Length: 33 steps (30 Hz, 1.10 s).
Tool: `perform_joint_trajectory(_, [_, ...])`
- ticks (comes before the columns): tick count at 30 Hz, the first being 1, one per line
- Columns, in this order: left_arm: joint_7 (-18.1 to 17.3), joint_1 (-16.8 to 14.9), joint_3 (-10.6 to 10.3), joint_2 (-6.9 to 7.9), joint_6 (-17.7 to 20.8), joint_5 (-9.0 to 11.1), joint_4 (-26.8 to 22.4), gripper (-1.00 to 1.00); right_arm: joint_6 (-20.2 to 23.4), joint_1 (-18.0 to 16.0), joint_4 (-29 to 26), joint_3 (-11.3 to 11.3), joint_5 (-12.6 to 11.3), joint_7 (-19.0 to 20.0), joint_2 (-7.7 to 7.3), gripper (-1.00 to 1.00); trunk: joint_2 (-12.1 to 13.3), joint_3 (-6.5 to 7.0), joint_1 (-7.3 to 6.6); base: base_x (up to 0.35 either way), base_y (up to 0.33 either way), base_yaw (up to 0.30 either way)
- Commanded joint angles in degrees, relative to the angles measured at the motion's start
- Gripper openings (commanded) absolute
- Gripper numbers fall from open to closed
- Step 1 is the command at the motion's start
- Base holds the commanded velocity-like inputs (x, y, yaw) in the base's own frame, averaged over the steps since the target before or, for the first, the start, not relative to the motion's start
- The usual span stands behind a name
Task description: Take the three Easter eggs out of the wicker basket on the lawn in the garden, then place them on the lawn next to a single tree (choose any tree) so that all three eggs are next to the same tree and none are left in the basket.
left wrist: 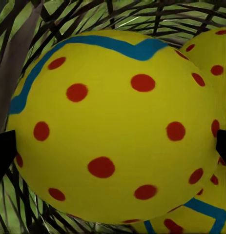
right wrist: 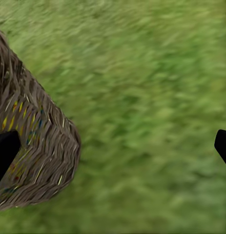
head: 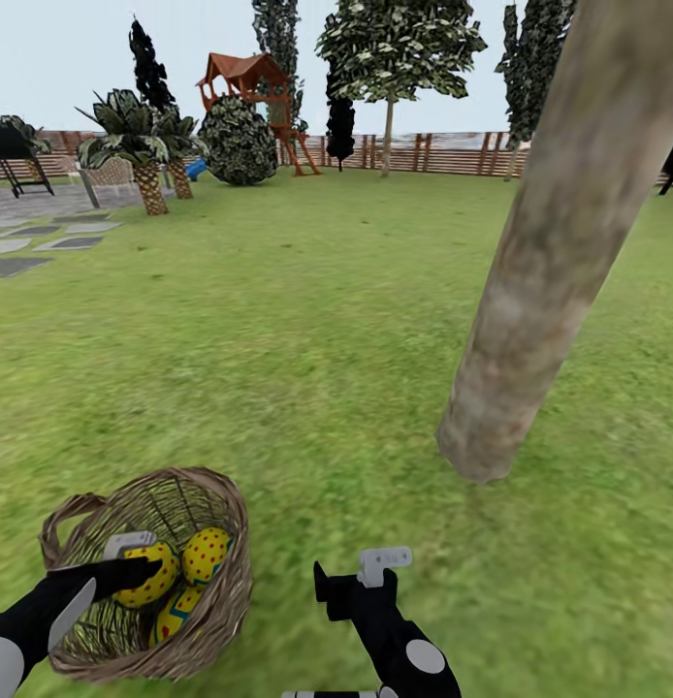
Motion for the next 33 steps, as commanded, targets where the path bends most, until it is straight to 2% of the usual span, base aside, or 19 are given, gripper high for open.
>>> perform_joint_trajectory(1, [-0.07, -0.04, -0.25, 0.06, 0.94, 0.31, -0.07, -1.00, 0.13, -0.04, -0.07, 0.10, -0.60, -0.56, -0.01, 1.00, 0.00, 0.18, -0.03, 0.000, 0.000, 0.000])
perform_joint_trajectory(5, [-0.07, -0.11, -0.27, 0.06, 2.85, 0.31, -0.15, -1.00, 0.10, -0.04, -0.07, 0.11, -0.60, -0.55, -0.01, 1.00, 0.05, 1.07, -0.14, 0.000, 0.000, 0.000])
perform_joint_trajectory(18, [-0.16, -0.12, -0.26, 0.14, 3.17, 0.38, -0.37, -1.00, 0.10, -0.04, -0.06, 0.11, -0.60, -0.55, -0.01, 1.00, 0.22, 3.95, -0.47, -0.047, -0.023, 0.000])
perform_joint_trajectory(33, [-0.13, -0.03, -0.28, 0.14, 3.09, 0.37, -0.73, -1.00, 0.10, -0.04, 0.02, 0.11, -0.60, -0.55, -0.01, 1.00, 6.24, 6.64, -3.77, -0.084, -0.036, 0.000])
